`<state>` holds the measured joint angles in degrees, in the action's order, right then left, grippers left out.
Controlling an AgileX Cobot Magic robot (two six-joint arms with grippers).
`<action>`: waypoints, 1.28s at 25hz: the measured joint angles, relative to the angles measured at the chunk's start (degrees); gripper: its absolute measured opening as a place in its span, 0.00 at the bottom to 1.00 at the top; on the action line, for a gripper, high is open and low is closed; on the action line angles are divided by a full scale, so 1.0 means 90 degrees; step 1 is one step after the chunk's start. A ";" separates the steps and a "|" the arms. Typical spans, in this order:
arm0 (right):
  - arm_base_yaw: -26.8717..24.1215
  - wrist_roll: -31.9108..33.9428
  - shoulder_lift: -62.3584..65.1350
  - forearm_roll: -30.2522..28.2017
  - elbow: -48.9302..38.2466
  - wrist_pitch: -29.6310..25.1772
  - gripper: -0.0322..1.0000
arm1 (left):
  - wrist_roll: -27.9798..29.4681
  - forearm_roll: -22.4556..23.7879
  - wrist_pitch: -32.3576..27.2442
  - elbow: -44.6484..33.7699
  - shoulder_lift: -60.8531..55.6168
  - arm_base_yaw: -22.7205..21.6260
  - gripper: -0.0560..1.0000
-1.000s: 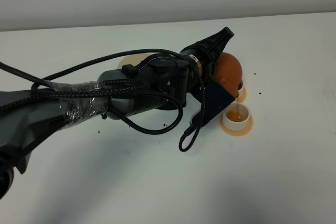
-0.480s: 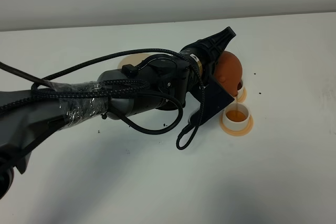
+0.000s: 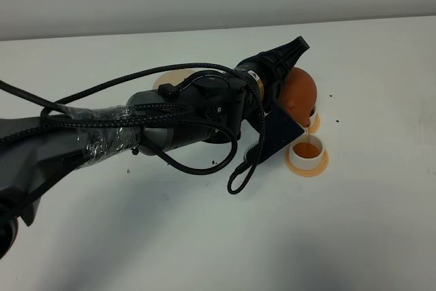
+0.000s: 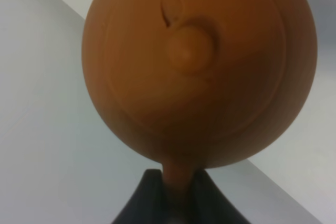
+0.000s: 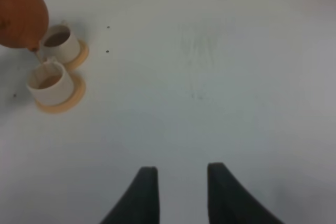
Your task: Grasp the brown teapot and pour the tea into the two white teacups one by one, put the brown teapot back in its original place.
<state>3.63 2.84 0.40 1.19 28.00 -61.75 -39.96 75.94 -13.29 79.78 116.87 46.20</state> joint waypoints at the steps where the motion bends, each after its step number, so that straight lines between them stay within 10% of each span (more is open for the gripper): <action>1: 0.0000 0.0000 0.0000 0.0000 0.0000 0.0000 0.27 | -0.0013 0.0000 0.0005 0.0000 0.0000 0.0000 0.17; 32: 0.0000 0.0000 0.0000 0.0000 0.0000 0.0000 0.27 | -0.0495 0.0165 0.0066 0.0000 0.0000 0.0000 0.17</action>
<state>3.63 2.84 0.40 1.19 28.00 -61.75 -44.42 77.43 -12.70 79.78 116.87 46.20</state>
